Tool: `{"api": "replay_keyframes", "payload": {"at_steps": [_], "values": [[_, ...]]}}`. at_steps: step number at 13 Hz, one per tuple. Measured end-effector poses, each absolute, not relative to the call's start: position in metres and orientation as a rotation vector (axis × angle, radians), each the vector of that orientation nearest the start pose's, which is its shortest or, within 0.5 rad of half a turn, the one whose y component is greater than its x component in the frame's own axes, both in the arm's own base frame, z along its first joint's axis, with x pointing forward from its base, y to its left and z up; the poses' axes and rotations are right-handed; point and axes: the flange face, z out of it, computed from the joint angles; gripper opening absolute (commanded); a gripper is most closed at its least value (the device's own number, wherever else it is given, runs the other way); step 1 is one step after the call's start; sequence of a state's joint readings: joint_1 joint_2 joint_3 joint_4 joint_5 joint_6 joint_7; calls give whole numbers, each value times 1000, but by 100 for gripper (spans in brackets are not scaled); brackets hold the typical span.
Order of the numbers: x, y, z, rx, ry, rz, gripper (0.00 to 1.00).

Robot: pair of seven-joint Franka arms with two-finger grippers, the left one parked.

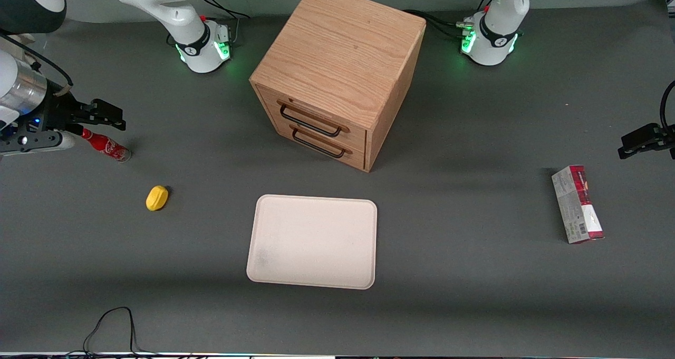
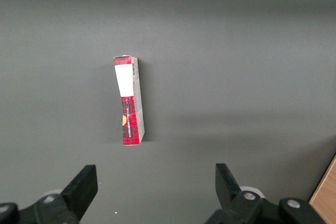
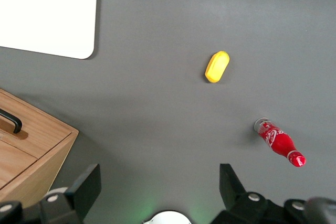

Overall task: Place coke bottle on tray
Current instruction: 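Move the right gripper toward the red Coca-Cola bottle lying on the table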

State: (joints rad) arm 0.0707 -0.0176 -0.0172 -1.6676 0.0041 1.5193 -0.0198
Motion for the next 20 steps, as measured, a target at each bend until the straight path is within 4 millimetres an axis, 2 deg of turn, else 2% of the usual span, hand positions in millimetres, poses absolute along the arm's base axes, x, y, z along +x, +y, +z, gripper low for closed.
{"api": "replay_keyframes", "payload": {"at_steps": [16,18,20], "values": [[536,30,582,-3134,-59,276,100],[533,21,581,-3146,-38,316,100],[532,-3,581,-3144,10,331,100]]}}
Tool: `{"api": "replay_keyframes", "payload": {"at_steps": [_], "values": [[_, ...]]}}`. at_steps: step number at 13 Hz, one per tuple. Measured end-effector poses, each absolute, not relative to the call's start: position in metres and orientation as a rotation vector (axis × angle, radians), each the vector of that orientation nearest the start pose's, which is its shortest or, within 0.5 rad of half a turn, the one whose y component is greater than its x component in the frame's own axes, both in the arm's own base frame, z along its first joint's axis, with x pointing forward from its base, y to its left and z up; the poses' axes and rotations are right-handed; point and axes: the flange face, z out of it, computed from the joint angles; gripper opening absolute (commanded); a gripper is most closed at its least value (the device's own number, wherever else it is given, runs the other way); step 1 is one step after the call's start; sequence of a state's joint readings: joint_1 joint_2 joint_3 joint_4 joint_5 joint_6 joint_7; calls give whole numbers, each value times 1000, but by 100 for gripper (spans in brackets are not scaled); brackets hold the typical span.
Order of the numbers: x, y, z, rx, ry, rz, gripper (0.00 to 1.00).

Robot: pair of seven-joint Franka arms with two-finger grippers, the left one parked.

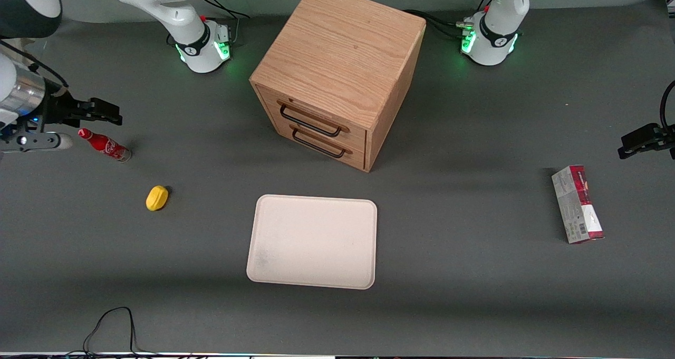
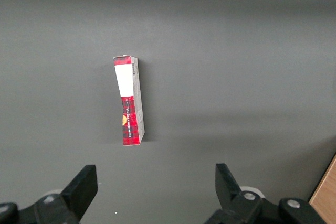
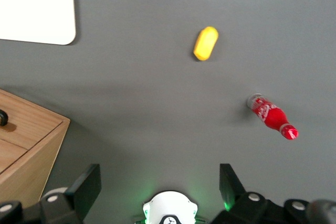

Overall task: Place coke bottle on tray
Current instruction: 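Move the right gripper toward the red Coca-Cola bottle lying on the table, then lower the open right gripper over the bottle's cap end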

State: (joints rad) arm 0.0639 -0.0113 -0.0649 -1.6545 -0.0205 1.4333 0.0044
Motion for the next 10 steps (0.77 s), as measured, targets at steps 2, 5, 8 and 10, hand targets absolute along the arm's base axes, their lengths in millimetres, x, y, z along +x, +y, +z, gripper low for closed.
{"api": "replay_keyframes", "payload": {"at_steps": [2,5,8,10], "values": [[528,-48,584,-3137,-13,334,100],[507,-152,589,-3144,-81,346,100],[477,-227,593,-3130,-141,353,100],[471,-231,600,-3144,-154,343,100]]}}
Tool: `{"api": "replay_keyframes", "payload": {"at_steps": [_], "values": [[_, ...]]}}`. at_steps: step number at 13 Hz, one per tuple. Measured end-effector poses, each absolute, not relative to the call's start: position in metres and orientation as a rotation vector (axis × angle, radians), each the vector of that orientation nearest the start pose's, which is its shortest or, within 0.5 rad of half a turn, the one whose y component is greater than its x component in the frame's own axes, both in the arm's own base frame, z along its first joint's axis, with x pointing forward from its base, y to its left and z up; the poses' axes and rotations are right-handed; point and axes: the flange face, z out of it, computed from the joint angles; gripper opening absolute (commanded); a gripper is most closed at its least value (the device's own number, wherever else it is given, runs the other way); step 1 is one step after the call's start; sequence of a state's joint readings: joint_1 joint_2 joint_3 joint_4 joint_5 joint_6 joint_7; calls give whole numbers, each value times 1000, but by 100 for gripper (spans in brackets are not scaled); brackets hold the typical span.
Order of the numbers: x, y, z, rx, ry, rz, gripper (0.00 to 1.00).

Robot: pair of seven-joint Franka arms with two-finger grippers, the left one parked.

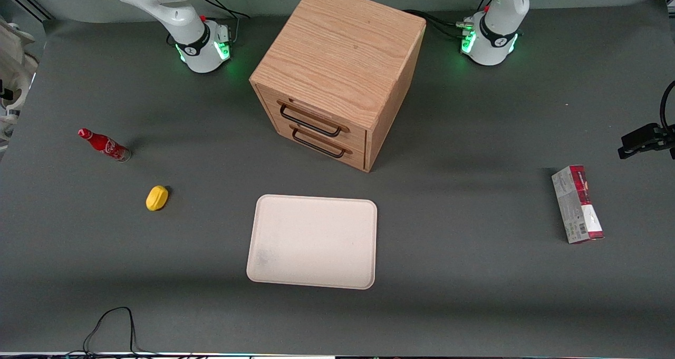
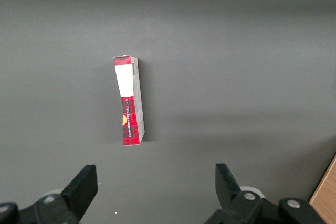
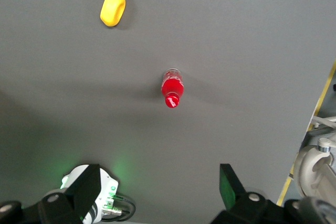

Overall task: Place coke bottle on tray
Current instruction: 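Lower the open right gripper over the bottle's cap end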

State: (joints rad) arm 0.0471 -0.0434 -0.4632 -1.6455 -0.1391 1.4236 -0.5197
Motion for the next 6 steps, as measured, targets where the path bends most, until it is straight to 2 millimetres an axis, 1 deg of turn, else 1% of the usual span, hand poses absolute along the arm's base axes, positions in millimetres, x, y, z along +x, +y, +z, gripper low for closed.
{"api": "replay_keyframes", "payload": {"at_steps": [3,5,6], "values": [[460,-228,607,-3153,-171,354,99],[445,-229,600,-3149,-182,339,99],[436,-231,590,-3158,-195,326,99]]}}
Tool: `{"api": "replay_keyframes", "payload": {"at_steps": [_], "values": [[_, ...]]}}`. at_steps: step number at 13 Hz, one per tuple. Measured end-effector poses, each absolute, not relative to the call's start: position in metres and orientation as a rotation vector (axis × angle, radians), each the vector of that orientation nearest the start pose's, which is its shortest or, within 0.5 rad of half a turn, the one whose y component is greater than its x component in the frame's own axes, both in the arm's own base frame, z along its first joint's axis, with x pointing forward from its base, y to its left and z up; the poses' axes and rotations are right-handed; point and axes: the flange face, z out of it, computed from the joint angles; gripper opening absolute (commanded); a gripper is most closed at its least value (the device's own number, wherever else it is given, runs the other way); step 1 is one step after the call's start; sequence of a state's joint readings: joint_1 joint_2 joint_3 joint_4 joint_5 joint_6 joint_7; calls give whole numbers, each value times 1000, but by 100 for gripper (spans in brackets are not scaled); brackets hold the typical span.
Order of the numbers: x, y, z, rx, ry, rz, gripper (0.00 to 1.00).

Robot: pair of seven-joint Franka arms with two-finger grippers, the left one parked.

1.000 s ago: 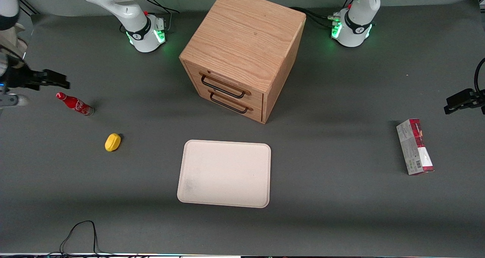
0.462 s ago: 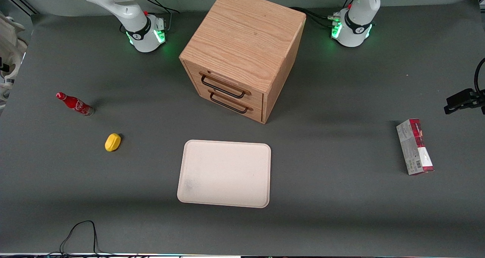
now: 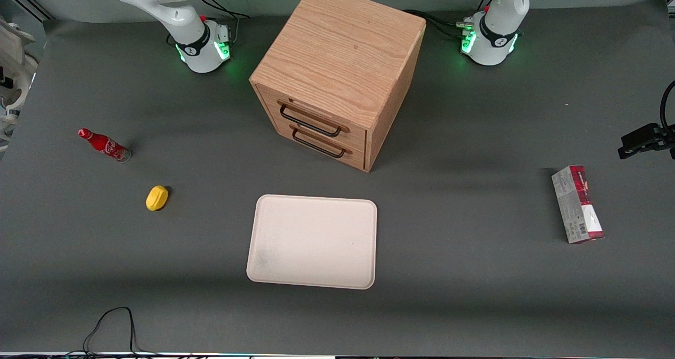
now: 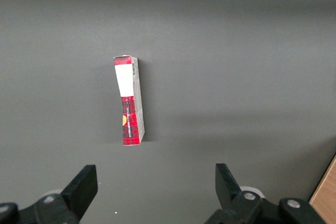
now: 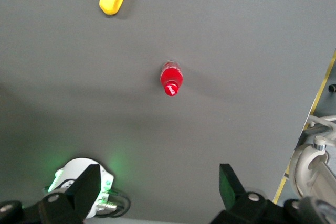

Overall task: Place coke bottle on tray
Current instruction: 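Lower the open right gripper over the bottle's cap end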

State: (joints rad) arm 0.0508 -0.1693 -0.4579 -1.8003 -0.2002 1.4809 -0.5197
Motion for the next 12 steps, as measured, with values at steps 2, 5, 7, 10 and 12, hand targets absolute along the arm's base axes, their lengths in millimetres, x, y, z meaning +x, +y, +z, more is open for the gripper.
{"api": "replay_keyframes", "payload": {"at_steps": [2,5,7,10,12], "values": [[415,-237,559,-3157,-207,279,99],[384,-257,504,-3134,-166,213,99],[377,-257,473,-3125,-165,181,98],[369,-258,434,-3124,-155,126,98],[366,-257,414,-3127,-149,83,98]]}}
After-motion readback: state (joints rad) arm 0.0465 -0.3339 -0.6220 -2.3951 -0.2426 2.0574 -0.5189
